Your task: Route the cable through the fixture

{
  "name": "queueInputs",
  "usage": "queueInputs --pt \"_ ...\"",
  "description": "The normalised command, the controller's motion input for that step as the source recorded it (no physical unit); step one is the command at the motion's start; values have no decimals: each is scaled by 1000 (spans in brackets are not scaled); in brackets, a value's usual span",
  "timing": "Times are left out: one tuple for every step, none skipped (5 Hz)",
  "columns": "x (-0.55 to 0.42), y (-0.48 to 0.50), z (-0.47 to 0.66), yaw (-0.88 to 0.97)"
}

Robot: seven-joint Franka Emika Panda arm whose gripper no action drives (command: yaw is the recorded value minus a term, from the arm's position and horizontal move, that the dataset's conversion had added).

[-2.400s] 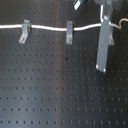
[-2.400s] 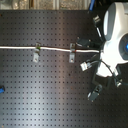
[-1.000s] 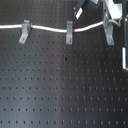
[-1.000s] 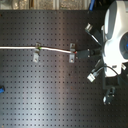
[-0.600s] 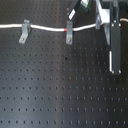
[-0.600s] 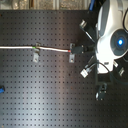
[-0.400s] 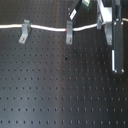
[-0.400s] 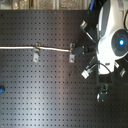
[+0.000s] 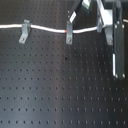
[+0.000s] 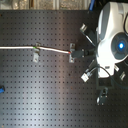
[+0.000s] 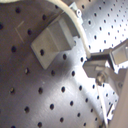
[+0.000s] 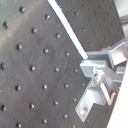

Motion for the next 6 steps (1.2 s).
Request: queueInputs --pt "1 -42 273 -129" --pt "45 -99 3 -49" --pt "36 -212 6 0" --pt "-5 -184 59 0" --pt "-102 -557 241 131" --pt "-328 -476 234 306"
